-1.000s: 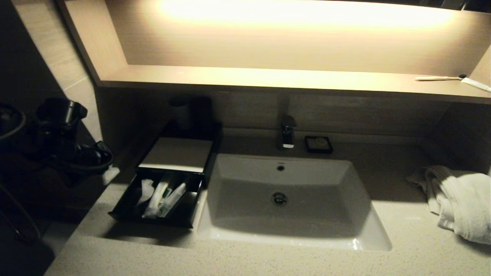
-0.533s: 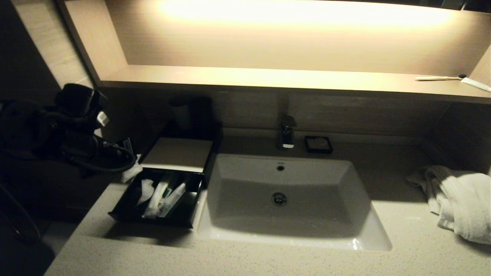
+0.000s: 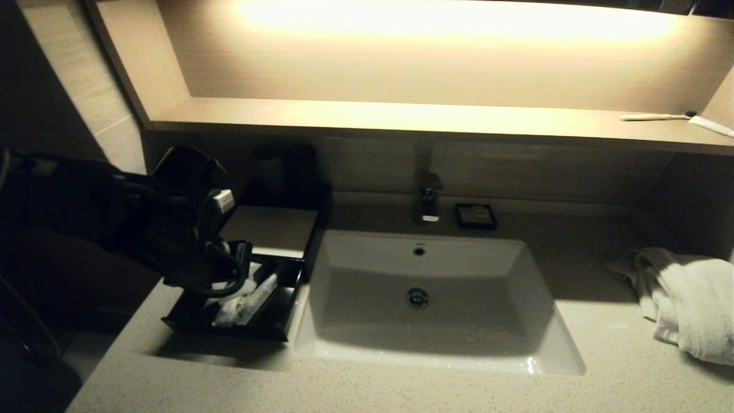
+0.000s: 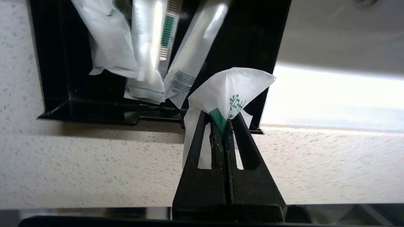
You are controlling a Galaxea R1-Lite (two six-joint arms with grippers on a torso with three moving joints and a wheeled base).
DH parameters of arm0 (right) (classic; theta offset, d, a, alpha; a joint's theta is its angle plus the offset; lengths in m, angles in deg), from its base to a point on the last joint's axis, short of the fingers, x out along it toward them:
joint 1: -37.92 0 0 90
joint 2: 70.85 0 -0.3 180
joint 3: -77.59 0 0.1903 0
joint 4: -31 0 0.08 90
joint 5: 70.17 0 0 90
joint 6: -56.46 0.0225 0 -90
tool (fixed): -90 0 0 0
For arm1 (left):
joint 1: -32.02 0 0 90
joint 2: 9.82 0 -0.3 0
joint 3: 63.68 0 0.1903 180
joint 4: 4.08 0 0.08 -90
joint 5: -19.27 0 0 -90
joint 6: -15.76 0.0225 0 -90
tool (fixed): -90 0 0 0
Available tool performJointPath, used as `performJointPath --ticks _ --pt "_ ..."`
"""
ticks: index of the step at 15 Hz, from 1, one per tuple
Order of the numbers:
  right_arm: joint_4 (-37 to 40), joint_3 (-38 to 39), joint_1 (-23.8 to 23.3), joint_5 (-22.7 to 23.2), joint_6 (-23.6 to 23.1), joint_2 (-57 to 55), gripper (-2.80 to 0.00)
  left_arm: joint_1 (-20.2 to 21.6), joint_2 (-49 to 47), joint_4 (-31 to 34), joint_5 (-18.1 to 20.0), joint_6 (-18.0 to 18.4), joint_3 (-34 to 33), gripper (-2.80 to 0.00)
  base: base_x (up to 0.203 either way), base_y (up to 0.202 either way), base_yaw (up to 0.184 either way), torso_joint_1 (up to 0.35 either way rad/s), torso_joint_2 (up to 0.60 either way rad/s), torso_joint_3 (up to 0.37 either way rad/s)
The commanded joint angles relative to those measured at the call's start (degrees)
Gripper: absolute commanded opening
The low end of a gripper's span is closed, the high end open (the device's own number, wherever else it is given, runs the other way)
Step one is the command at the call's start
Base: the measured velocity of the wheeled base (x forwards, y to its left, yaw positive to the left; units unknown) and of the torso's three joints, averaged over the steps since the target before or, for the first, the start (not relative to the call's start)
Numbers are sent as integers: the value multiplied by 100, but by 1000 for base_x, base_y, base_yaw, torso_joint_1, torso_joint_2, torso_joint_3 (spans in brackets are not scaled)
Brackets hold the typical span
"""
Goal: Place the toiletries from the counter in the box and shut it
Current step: Place the bathroom toiletry into the drawer
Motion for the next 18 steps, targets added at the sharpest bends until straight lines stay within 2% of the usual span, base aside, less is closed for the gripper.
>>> performJointPath --ticks 1,5,8,13,18 --pt "-1 0 0 2 -1 0 -280 -63 -288 10 -3 173 7 -280 0 0 0 0 0 0" --pt "-1 0 0 2 -1 0 -280 -63 -546 -63 -27 383 63 -280 0 0 0 0 0 0" --pt "-1 0 0 2 -1 0 -280 -61 -727 -68 -36 677 197 -280 0 0 0 0 0 0" --pt "-1 0 0 2 -1 0 -280 -63 -1010 -68 -29 887 425 -280 0 0 0 0 0 0" --pt "-1 0 0 2 -1 0 -280 -63 -1211 -149 -29 924 499 -280 0 0 0 0 0 0"
